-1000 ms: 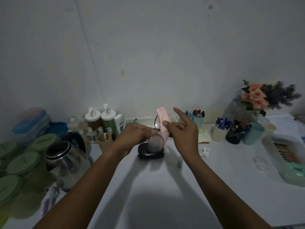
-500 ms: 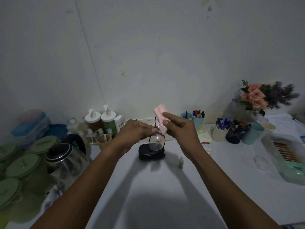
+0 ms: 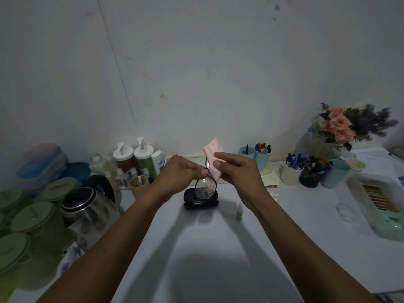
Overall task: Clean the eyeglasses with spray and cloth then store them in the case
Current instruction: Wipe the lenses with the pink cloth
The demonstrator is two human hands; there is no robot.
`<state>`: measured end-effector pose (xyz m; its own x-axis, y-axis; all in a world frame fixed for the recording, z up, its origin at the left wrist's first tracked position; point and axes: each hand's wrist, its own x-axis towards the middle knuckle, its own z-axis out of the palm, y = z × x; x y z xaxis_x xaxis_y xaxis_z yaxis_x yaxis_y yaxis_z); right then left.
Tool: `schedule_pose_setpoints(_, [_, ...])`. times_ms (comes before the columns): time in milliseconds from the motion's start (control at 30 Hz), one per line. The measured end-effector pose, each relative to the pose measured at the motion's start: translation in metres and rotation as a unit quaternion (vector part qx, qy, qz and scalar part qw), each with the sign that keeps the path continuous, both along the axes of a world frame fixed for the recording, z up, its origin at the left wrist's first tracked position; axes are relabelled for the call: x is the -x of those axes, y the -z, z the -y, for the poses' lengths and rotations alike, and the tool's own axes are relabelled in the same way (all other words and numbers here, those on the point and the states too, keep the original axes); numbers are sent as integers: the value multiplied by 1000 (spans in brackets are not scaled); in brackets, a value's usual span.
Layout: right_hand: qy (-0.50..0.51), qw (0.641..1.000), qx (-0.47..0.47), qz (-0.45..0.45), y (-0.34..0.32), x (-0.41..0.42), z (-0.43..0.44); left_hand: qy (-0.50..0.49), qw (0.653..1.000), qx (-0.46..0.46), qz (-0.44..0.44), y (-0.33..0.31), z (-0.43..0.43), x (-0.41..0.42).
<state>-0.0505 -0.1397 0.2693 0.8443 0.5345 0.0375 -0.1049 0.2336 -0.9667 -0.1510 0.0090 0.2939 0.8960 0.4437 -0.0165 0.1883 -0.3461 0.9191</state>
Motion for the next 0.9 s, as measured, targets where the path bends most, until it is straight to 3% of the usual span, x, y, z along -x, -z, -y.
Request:
schedule_pose_setpoints(167, [50, 998, -22, -20, -3, -3, -6, 7, 999, -46, -9, -1, 7, 1])
schedule_pose_setpoints(467, [66, 996, 6, 52, -1, 5, -4, 12, 997, -77, 10, -8, 8, 4])
schedule_pose_setpoints(667, [50, 994, 31, 97, -3, 7, 0, 2, 998, -60, 23, -5, 5, 5])
schedule_pose_setpoints(900, [-28, 993, 61, 99, -4, 1, 13, -9, 999, 29, 18, -7, 0, 9])
